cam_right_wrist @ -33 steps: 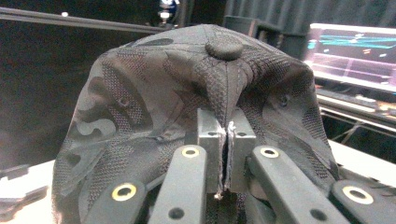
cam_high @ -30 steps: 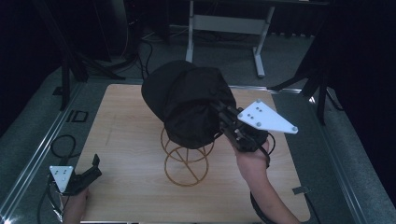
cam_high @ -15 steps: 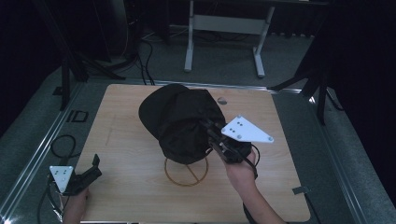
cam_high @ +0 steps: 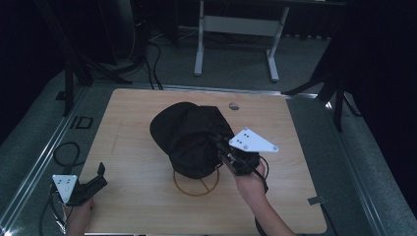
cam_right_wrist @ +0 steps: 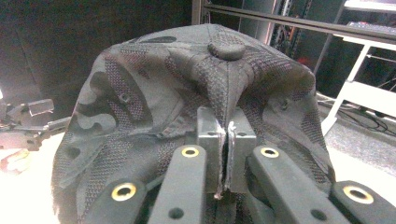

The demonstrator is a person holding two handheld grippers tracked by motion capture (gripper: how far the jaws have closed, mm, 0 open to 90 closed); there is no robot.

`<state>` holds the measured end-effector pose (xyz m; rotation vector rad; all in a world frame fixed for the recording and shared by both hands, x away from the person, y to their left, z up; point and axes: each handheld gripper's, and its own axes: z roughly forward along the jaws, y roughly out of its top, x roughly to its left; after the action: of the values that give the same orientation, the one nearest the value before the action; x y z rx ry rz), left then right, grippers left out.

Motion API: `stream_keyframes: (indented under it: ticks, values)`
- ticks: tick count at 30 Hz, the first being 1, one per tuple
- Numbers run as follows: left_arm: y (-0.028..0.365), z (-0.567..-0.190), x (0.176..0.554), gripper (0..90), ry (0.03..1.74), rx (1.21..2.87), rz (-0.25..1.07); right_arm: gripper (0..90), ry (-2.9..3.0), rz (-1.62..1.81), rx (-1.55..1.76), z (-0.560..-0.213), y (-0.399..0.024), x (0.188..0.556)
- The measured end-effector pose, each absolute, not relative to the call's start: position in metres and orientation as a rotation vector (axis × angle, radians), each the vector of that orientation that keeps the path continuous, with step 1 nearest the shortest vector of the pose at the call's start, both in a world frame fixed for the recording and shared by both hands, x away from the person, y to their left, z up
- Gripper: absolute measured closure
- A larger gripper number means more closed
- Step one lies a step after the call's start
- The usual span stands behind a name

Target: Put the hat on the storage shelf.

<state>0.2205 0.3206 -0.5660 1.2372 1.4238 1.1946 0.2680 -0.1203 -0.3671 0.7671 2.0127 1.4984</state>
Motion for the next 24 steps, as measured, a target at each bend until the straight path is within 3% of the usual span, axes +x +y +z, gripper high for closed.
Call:
stream_keyframes:
  ticks: [5, 14, 24]
  values:
    - [0.320, -0.566, 0.221, 0.5, 1.423, 1.240, 1.195, 85.4, 2.028, 1.505, 0.780, -0.371, -0.121, 0.271]
    - [0.320, -0.566, 0.221, 0.5, 1.423, 1.242, 1.196, 71.8, 2.032, 1.574, 0.827, -0.375, -0.130, 0.273]
    - [0.320, -0.566, 0.221, 0.5, 1.421, 1.239, 1.197, 67.2, 2.076, 1.574, 0.809, -0.378, -0.126, 0.267]
